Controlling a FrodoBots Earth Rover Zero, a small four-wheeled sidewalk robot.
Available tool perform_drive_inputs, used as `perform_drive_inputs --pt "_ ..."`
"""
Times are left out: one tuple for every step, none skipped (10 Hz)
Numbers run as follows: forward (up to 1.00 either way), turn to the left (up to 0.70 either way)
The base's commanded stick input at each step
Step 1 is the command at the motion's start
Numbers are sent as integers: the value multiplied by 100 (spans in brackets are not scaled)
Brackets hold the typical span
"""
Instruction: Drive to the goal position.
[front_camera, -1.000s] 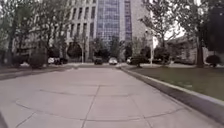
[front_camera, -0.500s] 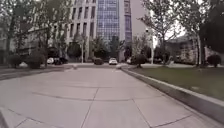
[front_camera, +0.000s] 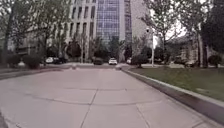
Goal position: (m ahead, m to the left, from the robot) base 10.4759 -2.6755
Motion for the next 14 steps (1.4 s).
perform_drive_inputs --pt "45 0" --pt "45 0" --pt "45 0" --pt "45 0" --pt "45 0" --pt "45 0" --pt "45 0" --pt "45 0" --pt "45 0" --pt "45 0" --pt "45 0" --pt "45 0" --pt "45 0" --pt "45 0"
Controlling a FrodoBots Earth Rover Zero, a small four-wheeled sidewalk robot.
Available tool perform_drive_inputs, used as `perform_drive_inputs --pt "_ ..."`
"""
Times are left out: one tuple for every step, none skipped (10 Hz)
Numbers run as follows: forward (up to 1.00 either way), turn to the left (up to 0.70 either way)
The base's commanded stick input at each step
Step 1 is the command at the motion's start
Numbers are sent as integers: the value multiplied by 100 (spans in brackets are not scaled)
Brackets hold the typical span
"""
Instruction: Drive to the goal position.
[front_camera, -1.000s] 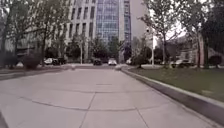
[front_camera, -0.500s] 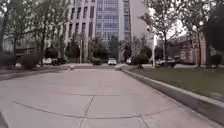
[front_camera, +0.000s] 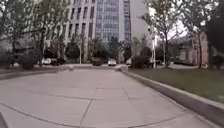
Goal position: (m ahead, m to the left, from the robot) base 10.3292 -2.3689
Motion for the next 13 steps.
perform_drive_inputs --pt "45 0" --pt "45 0" --pt "45 0" --pt "45 0" --pt "45 0" --pt "45 0" --pt "45 0" --pt "45 0" --pt "45 0" --pt "45 0" --pt "45 0" --pt "45 0" --pt "45 0"
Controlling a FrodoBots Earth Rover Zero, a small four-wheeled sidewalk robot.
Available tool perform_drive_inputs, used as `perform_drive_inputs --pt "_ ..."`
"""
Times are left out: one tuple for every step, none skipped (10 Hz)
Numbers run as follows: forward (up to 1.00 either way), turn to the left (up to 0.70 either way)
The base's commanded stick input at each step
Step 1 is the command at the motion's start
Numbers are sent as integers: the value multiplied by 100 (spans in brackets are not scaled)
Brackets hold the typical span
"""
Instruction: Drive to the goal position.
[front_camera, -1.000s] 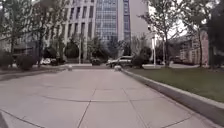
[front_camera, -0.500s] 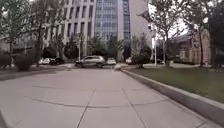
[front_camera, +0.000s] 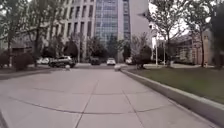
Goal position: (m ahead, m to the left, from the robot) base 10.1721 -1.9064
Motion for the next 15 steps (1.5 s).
perform_drive_inputs --pt "45 0" --pt "45 0" --pt "45 0" --pt "45 0" --pt "45 0" --pt "45 0" --pt "45 0" --pt "45 0" --pt "45 0" --pt "45 0" --pt "45 0" --pt "45 0" --pt "45 0" --pt "45 0" --pt "45 0"
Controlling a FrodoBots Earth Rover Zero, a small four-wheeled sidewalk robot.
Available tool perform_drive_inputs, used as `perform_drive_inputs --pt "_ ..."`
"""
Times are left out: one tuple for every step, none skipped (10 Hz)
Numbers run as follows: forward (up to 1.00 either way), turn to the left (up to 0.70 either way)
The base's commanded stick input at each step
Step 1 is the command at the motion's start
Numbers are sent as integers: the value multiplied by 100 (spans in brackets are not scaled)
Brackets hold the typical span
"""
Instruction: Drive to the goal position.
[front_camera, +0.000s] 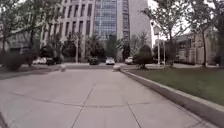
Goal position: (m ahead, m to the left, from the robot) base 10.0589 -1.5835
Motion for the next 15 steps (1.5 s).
perform_drive_inputs --pt "45 0" --pt "45 0" --pt "45 0" --pt "45 0" --pt "45 0" --pt "45 0" --pt "45 0" --pt "45 0" --pt "45 0" --pt "45 1" --pt "45 11" --pt "45 27" --pt "45 27" --pt "45 27" --pt "45 27"
